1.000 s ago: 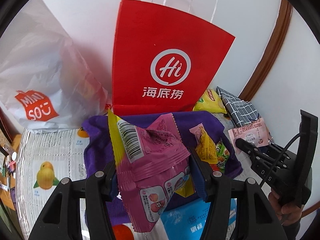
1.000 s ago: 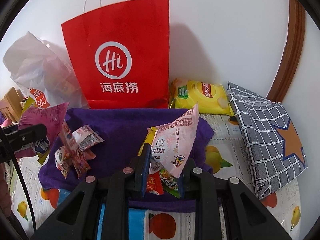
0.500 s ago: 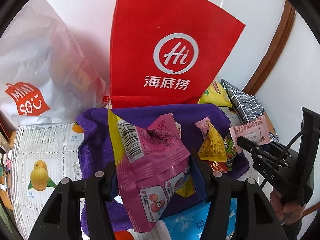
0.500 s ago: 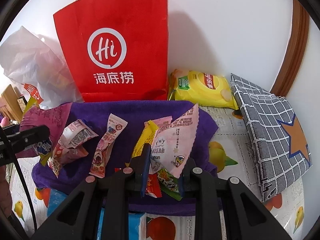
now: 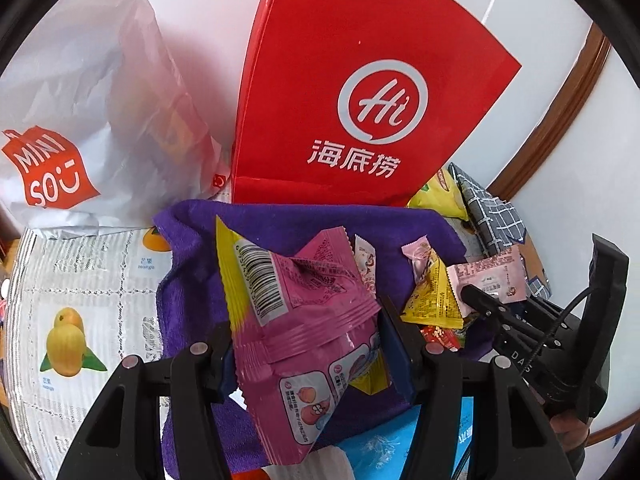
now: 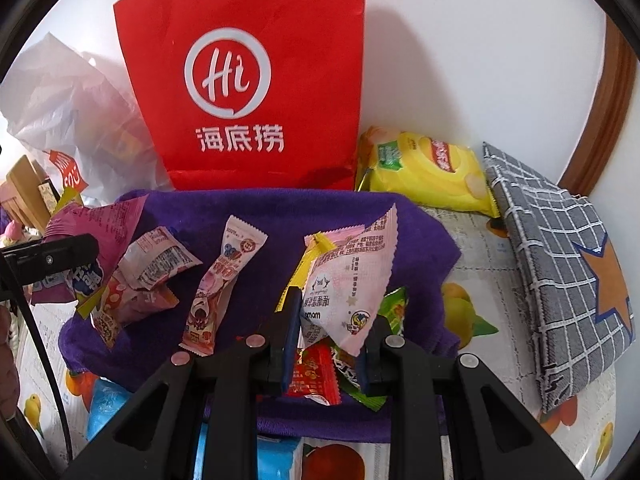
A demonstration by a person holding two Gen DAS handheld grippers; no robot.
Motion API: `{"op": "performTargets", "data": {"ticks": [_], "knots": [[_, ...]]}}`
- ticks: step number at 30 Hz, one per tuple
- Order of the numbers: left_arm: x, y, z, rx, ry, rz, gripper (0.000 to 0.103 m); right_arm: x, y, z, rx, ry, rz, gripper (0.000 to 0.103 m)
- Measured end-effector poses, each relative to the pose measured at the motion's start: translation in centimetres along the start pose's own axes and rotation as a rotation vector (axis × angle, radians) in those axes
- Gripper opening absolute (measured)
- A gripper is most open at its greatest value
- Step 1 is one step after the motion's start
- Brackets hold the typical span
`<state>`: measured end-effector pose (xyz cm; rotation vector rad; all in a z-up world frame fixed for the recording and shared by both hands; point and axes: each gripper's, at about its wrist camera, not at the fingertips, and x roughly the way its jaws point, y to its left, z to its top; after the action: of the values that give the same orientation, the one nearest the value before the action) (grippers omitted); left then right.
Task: Organize snacks
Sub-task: 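Carry the pink snack bag and pink-and-white packet with both tools over the towel, then open the right tool to drop the pink-and-white packet while the left tool releases the pink bag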
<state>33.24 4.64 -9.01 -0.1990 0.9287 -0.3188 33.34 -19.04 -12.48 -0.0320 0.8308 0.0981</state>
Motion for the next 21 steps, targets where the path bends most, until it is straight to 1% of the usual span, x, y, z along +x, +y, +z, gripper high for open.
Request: {"op": "performTargets", "data": {"ticks": [5, 14, 18, 21], "knots": [[1.3, 0.1, -0.1, -0.005, 0.026, 0.013, 0.057, 0.6, 0.0, 0.0, 0.004, 0.005, 0.01, 0.024], [2.0, 0.0, -0.4, -0.003, 0.037, 0.023, 0.057, 0.4, 0.9, 0.9, -0.022, -0.03, 0.065, 0.024], [2.4, 0.1, -0.4, -0.006, 0.045, 0.027, 0.057, 1.4, 2.0, 0.6, -0.051, -0.005, 0.066, 0.024], [2.5, 0.0, -0.4, -0.003, 0.047, 0.028, 0.057, 2.2, 2.1, 0.2, -0.052, 0.016, 0.047, 0.024]]}}
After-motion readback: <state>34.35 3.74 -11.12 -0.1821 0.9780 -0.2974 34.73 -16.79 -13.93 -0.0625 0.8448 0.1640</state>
